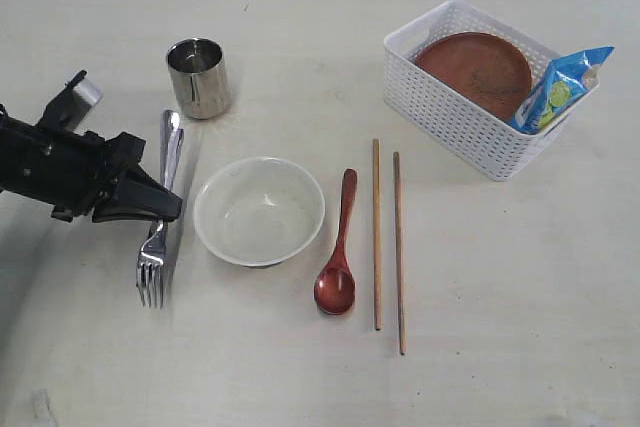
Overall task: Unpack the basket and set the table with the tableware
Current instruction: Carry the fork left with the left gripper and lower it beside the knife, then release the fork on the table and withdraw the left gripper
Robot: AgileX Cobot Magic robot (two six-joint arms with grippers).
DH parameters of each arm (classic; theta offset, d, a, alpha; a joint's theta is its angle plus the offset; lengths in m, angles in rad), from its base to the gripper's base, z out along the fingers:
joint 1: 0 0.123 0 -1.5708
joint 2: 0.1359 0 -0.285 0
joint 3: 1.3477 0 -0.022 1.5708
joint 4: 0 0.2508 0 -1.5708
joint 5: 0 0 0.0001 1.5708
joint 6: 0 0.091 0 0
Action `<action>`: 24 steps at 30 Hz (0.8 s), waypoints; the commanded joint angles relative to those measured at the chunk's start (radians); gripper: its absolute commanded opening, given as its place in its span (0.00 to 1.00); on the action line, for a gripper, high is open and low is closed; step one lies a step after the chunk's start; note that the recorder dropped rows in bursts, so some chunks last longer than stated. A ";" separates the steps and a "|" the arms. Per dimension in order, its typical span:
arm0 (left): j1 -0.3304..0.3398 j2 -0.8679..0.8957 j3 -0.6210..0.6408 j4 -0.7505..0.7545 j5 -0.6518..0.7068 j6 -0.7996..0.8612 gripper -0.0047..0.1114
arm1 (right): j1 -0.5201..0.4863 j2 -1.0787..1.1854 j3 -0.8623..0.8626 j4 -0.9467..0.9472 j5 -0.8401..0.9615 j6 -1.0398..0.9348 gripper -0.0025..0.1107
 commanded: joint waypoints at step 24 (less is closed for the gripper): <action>-0.119 0.119 -0.093 -0.054 -0.025 -0.055 0.04 | -0.007 -0.005 -0.006 0.012 0.017 -0.001 0.59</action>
